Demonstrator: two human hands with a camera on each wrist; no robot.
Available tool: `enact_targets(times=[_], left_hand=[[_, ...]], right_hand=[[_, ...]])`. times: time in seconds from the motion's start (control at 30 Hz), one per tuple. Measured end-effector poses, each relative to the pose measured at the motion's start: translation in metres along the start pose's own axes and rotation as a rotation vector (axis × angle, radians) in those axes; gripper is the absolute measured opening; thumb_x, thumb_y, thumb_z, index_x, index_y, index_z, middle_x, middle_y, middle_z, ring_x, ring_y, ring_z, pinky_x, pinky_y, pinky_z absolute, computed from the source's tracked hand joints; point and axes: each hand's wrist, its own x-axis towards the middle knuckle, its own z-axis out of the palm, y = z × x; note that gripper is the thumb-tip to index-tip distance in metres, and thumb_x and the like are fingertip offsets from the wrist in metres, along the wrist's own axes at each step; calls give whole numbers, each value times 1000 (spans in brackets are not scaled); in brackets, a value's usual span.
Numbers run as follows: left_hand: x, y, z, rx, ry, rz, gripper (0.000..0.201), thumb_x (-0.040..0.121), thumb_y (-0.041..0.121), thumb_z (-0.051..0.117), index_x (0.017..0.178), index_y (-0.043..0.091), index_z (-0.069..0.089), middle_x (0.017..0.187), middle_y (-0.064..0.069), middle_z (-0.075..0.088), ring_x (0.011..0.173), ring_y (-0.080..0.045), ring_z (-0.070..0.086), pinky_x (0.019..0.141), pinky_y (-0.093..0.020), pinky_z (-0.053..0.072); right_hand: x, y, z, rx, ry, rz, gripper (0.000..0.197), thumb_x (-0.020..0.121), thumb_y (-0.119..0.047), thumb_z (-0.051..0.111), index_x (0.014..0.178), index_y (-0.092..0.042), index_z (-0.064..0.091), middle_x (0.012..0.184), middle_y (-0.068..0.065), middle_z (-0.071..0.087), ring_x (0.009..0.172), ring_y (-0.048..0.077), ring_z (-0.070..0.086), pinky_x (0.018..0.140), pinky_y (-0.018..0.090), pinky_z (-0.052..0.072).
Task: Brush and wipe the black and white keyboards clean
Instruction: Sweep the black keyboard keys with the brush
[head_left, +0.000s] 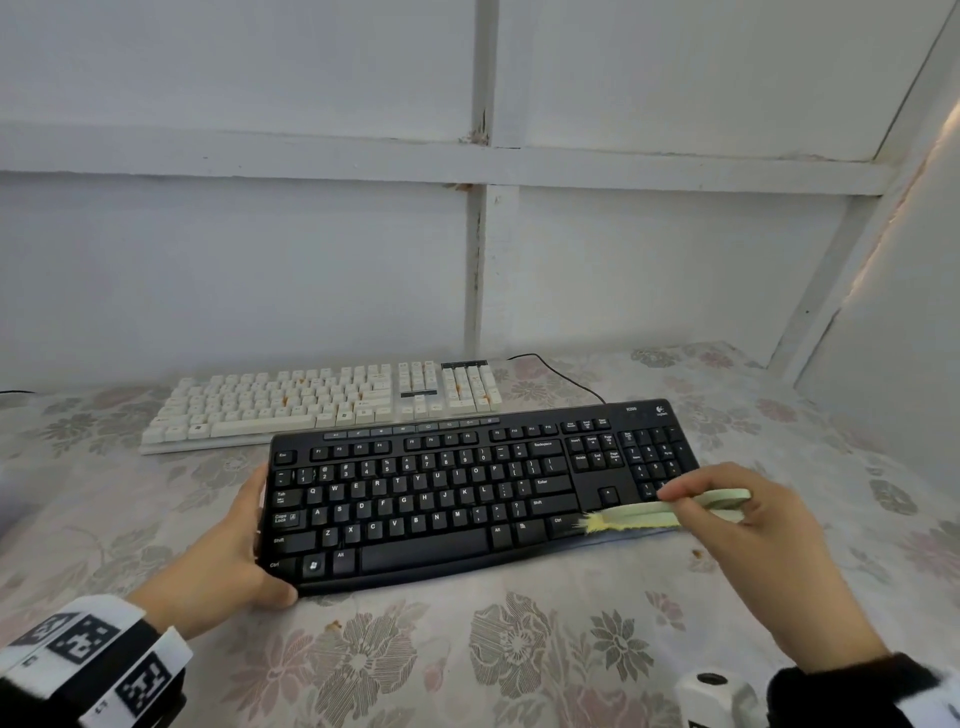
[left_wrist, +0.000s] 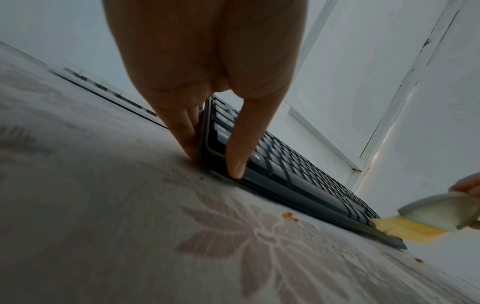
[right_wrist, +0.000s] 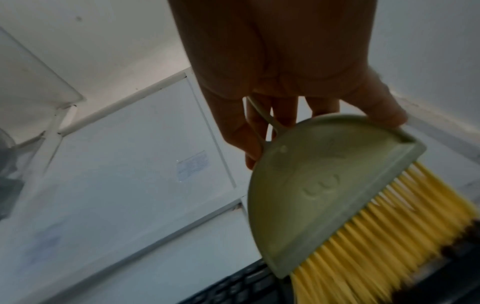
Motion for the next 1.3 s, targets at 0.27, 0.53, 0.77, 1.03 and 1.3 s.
enact_targets(times=[0.27, 0.53, 0.77, 1.03, 1.3], left_hand=[[0, -1, 1, -11, 20, 18, 113, 44, -1, 72, 113, 69, 16, 109, 1, 61, 98, -23, 61, 85, -42, 50], [1, -4, -1, -14, 14, 12, 115, 42, 1, 74, 114, 70, 15, 111, 2, 61, 100, -23, 62, 86, -45, 51], [4, -6, -1, -10, 4, -3, 119, 44, -3, 74, 123, 63, 14, 113, 3, 60, 101, -23, 61, 83, -41, 51], [6, -10, -2, -28, 20, 14, 116, 40, -1, 74, 109, 73, 18, 112, 3, 60, 100, -23, 61, 83, -41, 51], [3, -7, -2, -36, 2, 23, 114, 42, -1, 72, 105, 80, 21, 109, 2, 63, 102, -24, 61, 87, -43, 49]], right_hand=[[8, 7, -28, 62, 61, -27, 26, 79, 1, 65, 68, -22, 72, 68, -4, 66, 50, 7, 46, 43, 9, 33], [27, 27, -40, -61, -15, -16, 31, 81, 3, 63, 66, -22, 72, 69, -6, 65, 53, 3, 51, 45, 6, 34], [30, 24, -69, -42, 82, -86, 33, 82, 1, 64, 71, -29, 72, 71, -6, 64, 52, 10, 48, 41, 8, 31], [40, 36, -59, -60, 33, -46, 31, 82, 1, 63, 69, -26, 72, 78, 14, 65, 54, 12, 46, 43, 11, 32], [39, 33, -58, -83, -17, -42, 30, 81, 2, 62, 69, -24, 71, 77, 22, 59, 59, 23, 43, 42, 15, 30]])
